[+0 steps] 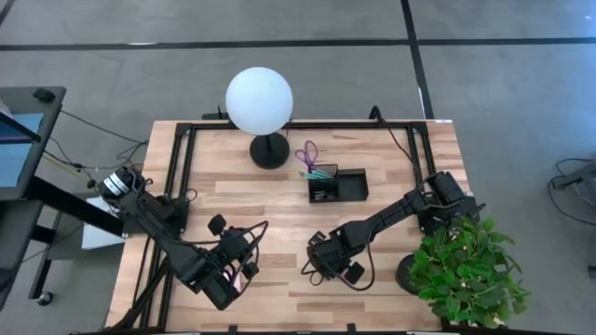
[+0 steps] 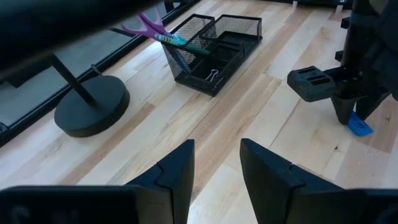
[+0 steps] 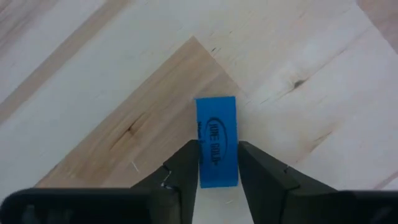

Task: Pick and place office supplies into organizer
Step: Put the blue eraser into the black desk organizer, then put the pink sticky notes into the black desk organizer

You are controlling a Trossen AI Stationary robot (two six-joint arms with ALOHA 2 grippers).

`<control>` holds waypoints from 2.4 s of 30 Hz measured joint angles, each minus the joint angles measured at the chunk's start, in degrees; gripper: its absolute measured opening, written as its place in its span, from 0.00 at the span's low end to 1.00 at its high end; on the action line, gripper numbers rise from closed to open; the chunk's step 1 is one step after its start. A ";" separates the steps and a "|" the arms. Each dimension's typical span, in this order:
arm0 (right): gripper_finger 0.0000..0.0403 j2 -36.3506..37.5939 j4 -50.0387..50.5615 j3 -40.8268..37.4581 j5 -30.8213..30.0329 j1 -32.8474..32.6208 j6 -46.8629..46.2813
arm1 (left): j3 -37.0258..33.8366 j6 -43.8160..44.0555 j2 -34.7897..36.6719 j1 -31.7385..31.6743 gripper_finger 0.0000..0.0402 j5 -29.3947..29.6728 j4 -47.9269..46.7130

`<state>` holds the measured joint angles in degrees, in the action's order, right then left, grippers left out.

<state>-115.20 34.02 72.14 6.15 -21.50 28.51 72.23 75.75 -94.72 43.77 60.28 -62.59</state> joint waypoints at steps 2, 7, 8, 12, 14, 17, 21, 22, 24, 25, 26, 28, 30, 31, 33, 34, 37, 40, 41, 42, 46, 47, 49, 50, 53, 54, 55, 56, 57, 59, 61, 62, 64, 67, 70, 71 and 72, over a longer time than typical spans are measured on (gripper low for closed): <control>0.24 0.02 -0.10 -0.02 -0.02 0.00 -0.03 | 0.00 0.00 0.00 0.00 0.31 -0.01 0.00; 0.18 0.02 -0.60 -0.04 0.37 0.74 -7.30 | 0.00 0.56 0.00 0.00 0.31 0.37 -0.02; 0.18 0.02 -0.63 -0.04 0.68 1.09 -9.97 | 0.00 0.83 0.00 0.00 0.31 1.24 -0.03; 0.17 0.77 -0.55 -0.07 4.24 3.04 -18.44 | 0.00 1.44 0.00 0.00 0.31 4.09 -1.32; 0.17 1.24 -1.04 -0.21 6.62 4.34 -21.65 | 0.00 1.55 0.00 0.00 0.31 4.29 -1.75; 0.16 2.76 -0.48 -0.39 5.32 6.43 -26.11 | 0.00 2.67 0.00 -0.09 0.31 4.29 -2.15; 0.16 7.31 2.45 -0.37 2.37 9.69 -27.09 | 0.00 3.43 0.00 -0.11 0.31 4.10 -2.32; 0.16 8.56 2.89 -0.35 1.46 10.49 -27.08 | 0.00 3.45 0.00 -0.11 0.31 4.08 -2.41; 0.16 11.33 4.44 -0.31 -1.14 12.27 -27.06 | 0.00 3.53 0.00 -0.11 0.31 4.08 -2.47; 0.16 12.73 5.24 -0.31 -2.81 13.33 -27.02 | 0.00 3.54 0.00 -0.11 0.31 4.08 -2.50; 0.16 14.10 5.43 -0.26 -4.82 14.41 -26.99 | 0.00 3.54 0.00 -0.11 0.31 4.07 -2.51; 0.16 16.31 6.39 -0.22 -9.04 16.54 -26.99 | 0.00 3.54 0.00 -0.11 0.31 4.06 -2.54; 0.16 17.48 6.28 -0.17 -12.04 18.65 -26.65 | 0.00 3.54 0.00 -0.11 0.31 4.06 -2.71; 0.16 17.64 6.48 -0.17 -12.62 19.65 -25.89 | 0.00 3.52 0.00 -0.11 0.31 4.06 -2.78; 0.16 17.26 6.41 -0.17 -12.51 21.76 -24.79 | 0.00 3.50 0.00 -0.11 0.31 4.06 -2.78; 0.16 16.84 6.50 -0.17 -12.41 22.67 -24.61 | 0.00 3.50 0.00 -0.11 0.31 4.04 -2.78; 0.16 14.67 6.19 -0.17 -12.79 24.54 -24.12 | 0.00 3.65 0.00 -0.11 0.31 4.03 -2.85; 0.16 12.54 5.31 -0.19 -15.15 25.23 -23.55 | 0.00 4.02 0.00 -0.11 0.31 4.08 -3.34; 0.16 11.89 5.35 -0.17 -16.57 25.40 -23.52 | 0.00 4.08 0.00 -0.11 0.31 4.08 -3.51; 0.16 11.15 5.35 -0.17 -17.69 25.60 -23.50 | 0.00 4.12 0.00 -0.11 0.31 4.08 -3.57; 0.16 8.48 5.14 -0.17 -18.00 26.85 -23.52 | 0.00 4.17 0.00 -0.11 0.31 4.10 -3.69; 0.16 8.08 5.02 -0.17 -17.97 27.04 -23.53 | 0.00 4.17 0.00 -0.11 0.31 4.10 -3.70; 0.17 7.38 4.94 -0.17 -17.83 26.84 -23.46 | 0.00 4.20 0.00 -0.11 0.31 4.10 -3.71; 0.17 6.98 4.74 -0.08 -18.44 26.64 -22.98 | 0.00 4.20 0.00 -0.11 0.31 4.12 -3.74; 0.20 6.02 4.69 -0.04 -18.37 26.09 -20.65 | 0.00 4.20 0.00 -0.11 0.31 4.13 -3.96; 0.21 5.90 4.62 -0.09 -18.44 25.99 -20.54 | 0.00 4.20 0.00 -0.11 0.31 4.14 -3.93; 0.22 5.98 4.70 -0.09 -18.45 25.83 -20.50 | 0.00 4.21 0.00 -0.11 0.31 4.14 -3.96; 0.24 6.06 4.68 -0.09 -18.49 25.73 -20.50 | 0.00 4.22 0.00 -0.11 0.31 4.14 -3.95; 0.26 6.08 4.69 -0.09 -18.77 25.53 -20.50 | 0.00 4.24 0.00 -0.11 0.31 4.17 -3.94; 0.29 6.46 4.71 -0.09 -19.47 25.06 -20.49 | 0.00 4.24 0.00 -0.11 0.31 4.17 -3.96; 0.33 6.78 4.37 -0.09 -18.90 24.67 -20.47 | 0.00 4.24 0.00 -0.11 0.31 4.20 -3.96; 0.35 6.78 4.35 -0.09 -19.17 24.48 -20.37 | 0.00 4.24 0.00 -0.11 0.31 4.22 -3.96; 0.40 6.79 4.50 -0.09 -19.09 24.48 -20.45 | 0.00 4.24 0.00 -0.11 0.31 4.25 -3.95; 0.46 6.88 4.76 -0.07 -19.43 24.50 -20.45 | 0.00 4.43 0.00 -0.11 0.31 4.23 -3.95; 0.51 7.06 4.68 0.02 -19.98 24.50 -20.39 | 0.00 4.50 0.00 -0.11 0.31 4.09 -3.93; 0.51 7.06 4.68 0.02 -20.10 24.50 -20.39 | 0.00 4.50 0.00 -0.11 0.31 4.01 -3.93; 0.52 7.08 4.68 0.02 -20.04 24.50 -20.41 | 0.00 4.50 0.00 -0.11 0.31 3.88 -3.94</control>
<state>-108.12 38.70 72.16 -13.88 3.01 8.10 72.23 80.25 -94.72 43.66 64.16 -66.53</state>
